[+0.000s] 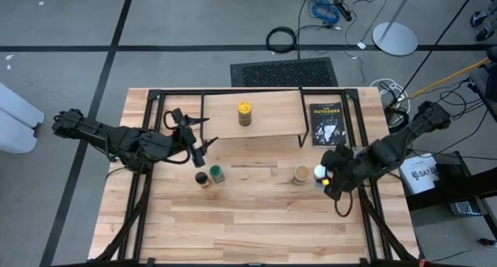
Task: Shelf spices
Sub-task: Remove the white seasoning bottle from the shelf
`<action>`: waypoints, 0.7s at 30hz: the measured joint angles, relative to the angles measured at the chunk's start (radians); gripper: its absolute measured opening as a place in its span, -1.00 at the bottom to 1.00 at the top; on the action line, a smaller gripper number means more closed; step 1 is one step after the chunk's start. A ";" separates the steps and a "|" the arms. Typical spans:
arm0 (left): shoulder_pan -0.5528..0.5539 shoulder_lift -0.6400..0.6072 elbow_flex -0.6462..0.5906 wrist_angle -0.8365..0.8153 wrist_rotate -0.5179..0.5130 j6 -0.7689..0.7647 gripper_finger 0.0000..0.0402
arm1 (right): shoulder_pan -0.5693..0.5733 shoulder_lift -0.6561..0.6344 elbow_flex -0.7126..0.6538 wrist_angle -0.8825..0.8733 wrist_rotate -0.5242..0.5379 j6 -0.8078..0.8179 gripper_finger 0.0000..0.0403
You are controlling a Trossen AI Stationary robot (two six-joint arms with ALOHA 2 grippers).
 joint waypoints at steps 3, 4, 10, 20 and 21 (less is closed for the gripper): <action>0.000 0.000 0.000 0.012 0.006 0.005 0.54 | 0.041 0.005 -0.061 0.071 0.055 0.048 -0.08; 0.000 0.000 0.000 0.018 0.007 0.018 0.54 | 0.053 0.008 -0.078 0.085 0.072 0.062 -0.08; 0.000 0.000 0.000 0.070 0.007 0.064 0.54 | 0.108 0.043 -0.155 0.117 0.125 0.142 -0.08; 0.002 0.000 0.000 0.110 0.007 0.102 0.54 | 0.153 0.133 -0.201 0.156 0.218 0.203 -0.07; 0.002 0.000 0.000 0.111 0.007 0.102 0.54 | 0.153 0.145 -0.202 0.157 0.220 0.205 -0.07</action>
